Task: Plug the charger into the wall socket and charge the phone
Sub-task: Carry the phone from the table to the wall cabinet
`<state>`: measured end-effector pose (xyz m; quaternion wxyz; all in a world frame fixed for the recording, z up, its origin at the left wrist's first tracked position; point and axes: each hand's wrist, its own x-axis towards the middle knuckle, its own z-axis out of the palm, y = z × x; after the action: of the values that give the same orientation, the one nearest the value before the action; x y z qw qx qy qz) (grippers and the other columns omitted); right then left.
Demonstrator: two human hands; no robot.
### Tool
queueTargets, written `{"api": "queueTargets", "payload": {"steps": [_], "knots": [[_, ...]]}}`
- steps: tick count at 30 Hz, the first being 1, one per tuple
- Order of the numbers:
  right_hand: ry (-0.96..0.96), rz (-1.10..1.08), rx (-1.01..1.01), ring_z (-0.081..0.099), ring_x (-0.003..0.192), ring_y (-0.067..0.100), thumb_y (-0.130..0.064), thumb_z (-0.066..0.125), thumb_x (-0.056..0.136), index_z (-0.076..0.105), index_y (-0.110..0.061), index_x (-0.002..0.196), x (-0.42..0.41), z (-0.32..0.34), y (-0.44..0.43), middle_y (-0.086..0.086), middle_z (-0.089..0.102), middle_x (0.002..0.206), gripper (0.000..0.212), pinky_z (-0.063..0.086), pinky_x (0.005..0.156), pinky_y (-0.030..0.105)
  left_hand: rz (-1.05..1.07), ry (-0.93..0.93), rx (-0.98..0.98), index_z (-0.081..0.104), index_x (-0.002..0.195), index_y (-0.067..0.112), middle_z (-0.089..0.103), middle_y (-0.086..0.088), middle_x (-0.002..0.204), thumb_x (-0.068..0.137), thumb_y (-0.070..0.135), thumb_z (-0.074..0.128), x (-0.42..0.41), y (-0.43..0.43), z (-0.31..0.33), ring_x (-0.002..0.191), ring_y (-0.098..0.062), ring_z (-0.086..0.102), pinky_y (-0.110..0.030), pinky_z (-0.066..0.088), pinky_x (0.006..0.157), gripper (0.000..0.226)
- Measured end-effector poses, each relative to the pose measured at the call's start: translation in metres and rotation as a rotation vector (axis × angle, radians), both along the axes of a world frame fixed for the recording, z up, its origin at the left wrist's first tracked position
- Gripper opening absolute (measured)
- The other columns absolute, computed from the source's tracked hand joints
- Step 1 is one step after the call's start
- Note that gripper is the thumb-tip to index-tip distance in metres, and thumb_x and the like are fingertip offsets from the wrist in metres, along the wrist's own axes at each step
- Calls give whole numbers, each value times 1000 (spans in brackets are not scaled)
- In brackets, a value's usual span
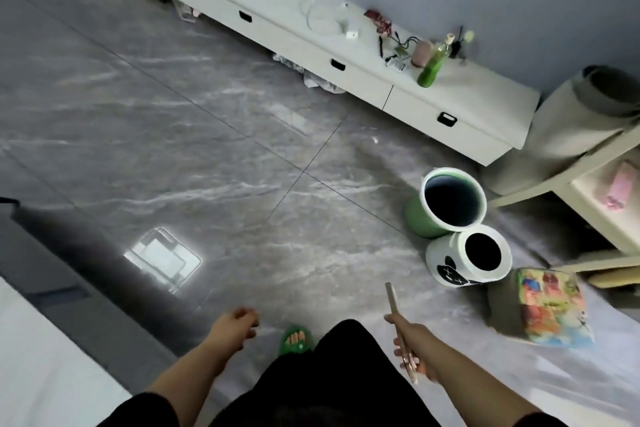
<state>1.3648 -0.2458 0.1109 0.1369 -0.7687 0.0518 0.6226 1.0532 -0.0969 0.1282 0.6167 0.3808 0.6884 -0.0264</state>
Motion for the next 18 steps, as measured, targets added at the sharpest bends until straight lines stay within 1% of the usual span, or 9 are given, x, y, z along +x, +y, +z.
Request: {"api": "queueTargets", "payload": {"steps": [3,6,8,9,11,12,13,16,18], "knots": [[43,-10,-61,51,66,29,-50,70,76,60,0,97,41,-4,29,14,52,67,55,39,68,36,22,-50,-1,61,106,15,67,-6,101,95,27,52,45,60,2,83,-18,63,-29,43,67,19],[54,21,-101,50,75,29,-53,69,74,60,-1,94,88,-12,69,14,52,76,56,37,73,37,54,-100,9,59,109,16,68,-4,105,95,31,53,90,119,0,88,-16,65,-31,46,74,22],[98,22,-110,49,74,29,-52,69,76,55,-5,87,119,-13,103,13,49,77,50,36,76,38,70,-111,15,59,111,15,67,-4,107,95,31,53,116,149,0,91,-17,65,-32,46,76,24],[114,12,-112,48,73,28,-51,68,78,53,-7,87,134,-14,124,13,47,78,47,36,76,39,79,-113,14,59,112,15,67,-4,107,95,31,53,128,164,0,93,-18,65,-33,46,78,24],[129,24,-127,49,73,28,-50,65,82,54,-4,101,157,-11,167,14,47,82,51,38,74,39,88,-96,3,59,112,15,67,-5,108,95,30,52,149,188,5,96,-20,64,-33,46,79,23],[136,34,-128,51,74,28,-50,64,83,55,-2,109,165,-9,189,14,49,83,55,39,73,38,95,-87,3,59,112,15,67,-5,109,95,30,52,159,198,7,96,-21,64,-33,46,79,24],[136,52,-121,53,74,28,-50,64,82,56,-2,111,172,-7,212,14,52,84,57,41,73,37,101,-82,5,59,112,14,67,-6,109,96,29,52,166,208,8,94,-20,64,-33,46,77,24],[104,80,-57,58,74,29,-49,67,77,62,-6,103,183,-3,284,14,57,84,50,47,73,39,180,-67,11,59,109,8,64,-8,101,97,21,50,183,244,8,78,-17,61,-26,43,64,20],[107,81,17,61,74,28,-52,66,74,63,-14,103,185,4,334,13,59,87,48,52,71,39,222,-48,5,59,106,7,64,-7,93,97,19,50,187,269,9,72,-17,59,-25,40,60,18]]}}
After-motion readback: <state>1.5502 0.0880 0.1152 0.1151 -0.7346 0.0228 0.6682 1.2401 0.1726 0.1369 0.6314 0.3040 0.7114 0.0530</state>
